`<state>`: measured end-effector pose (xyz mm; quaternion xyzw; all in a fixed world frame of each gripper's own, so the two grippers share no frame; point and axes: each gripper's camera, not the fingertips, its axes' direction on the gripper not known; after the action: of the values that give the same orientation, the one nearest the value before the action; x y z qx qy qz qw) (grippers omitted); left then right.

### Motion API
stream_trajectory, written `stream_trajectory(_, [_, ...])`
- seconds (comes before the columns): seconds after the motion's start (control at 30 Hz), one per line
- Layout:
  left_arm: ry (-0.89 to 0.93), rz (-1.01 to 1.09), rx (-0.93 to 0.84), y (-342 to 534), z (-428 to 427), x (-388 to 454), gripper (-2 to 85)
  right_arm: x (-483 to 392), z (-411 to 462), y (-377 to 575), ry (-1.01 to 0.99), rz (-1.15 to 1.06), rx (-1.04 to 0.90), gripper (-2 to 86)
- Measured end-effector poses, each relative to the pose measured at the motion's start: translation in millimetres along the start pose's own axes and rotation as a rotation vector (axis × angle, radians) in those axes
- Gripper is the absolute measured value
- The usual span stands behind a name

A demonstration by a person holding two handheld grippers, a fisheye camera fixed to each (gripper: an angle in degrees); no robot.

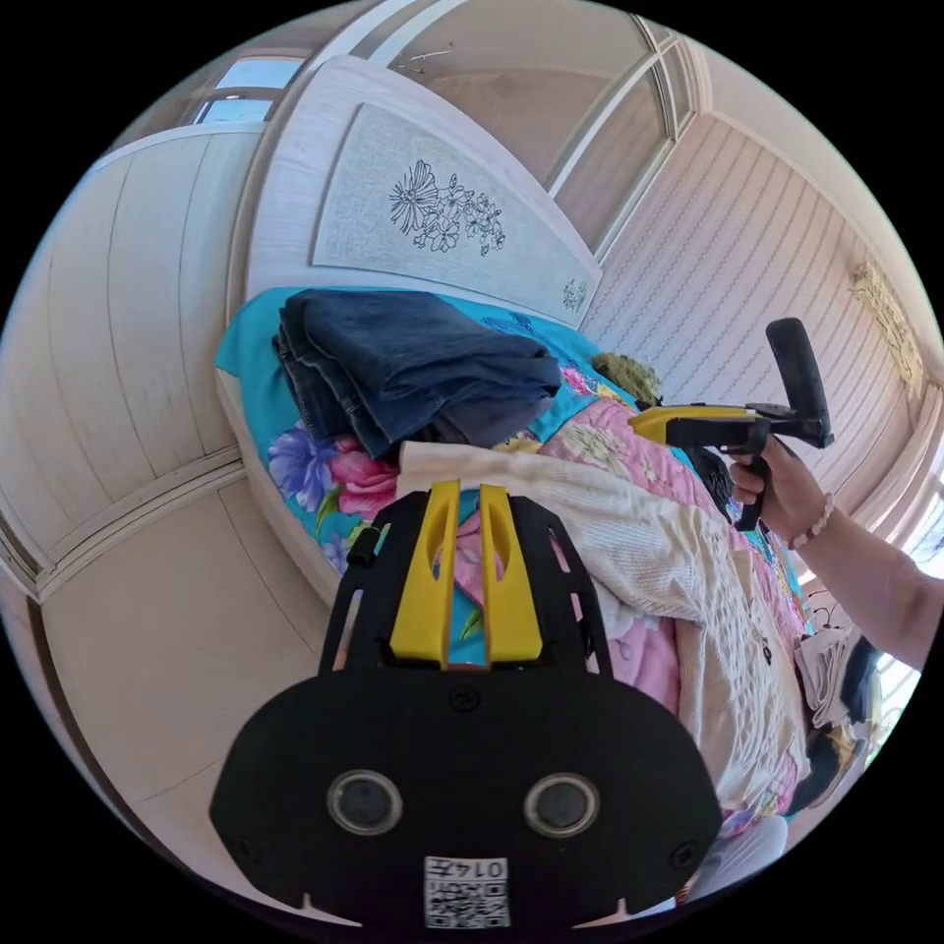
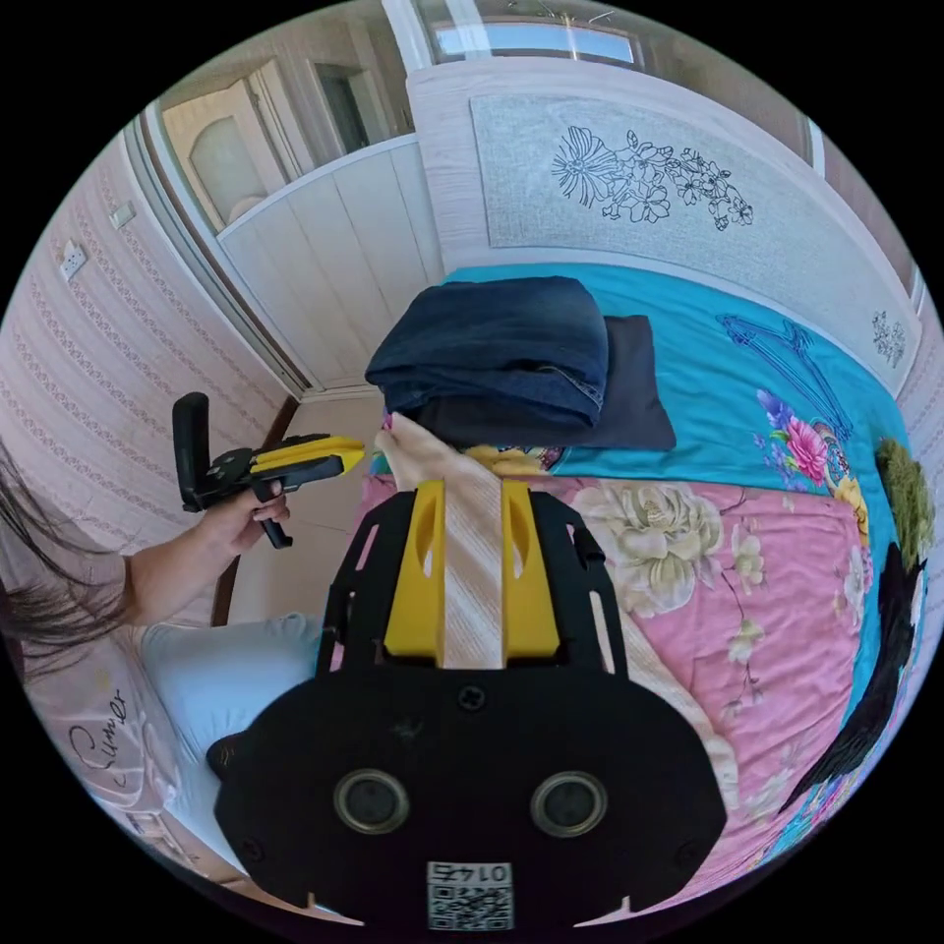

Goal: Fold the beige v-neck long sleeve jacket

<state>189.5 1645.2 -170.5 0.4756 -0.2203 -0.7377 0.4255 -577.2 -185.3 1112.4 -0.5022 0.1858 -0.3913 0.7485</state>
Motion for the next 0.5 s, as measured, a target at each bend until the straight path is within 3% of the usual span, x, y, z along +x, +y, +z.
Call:
stream_trajectory(0.23, [0.005, -0.070, -0.059, 2.5, 37.4, -6.4, 9.5, -57.5, 102.8, 71.9, -0.064, 0.067, -0.137, 10.2])
stream_trajectory(0.37, [-0.015, -0.016, -0.077, 9.2, 53.8, 8.2, 2.8, -76.4, 139.8, 119.1, 0.078, 0.089, -0.095, 6.7])
stream_trajectory(0.5, [0.092, 0.016, -0.015, 13.2, 31.3, 29.8, -0.3, -76.6, 141.8, 162.4, 0.058, 0.123, -0.072, 2.8])
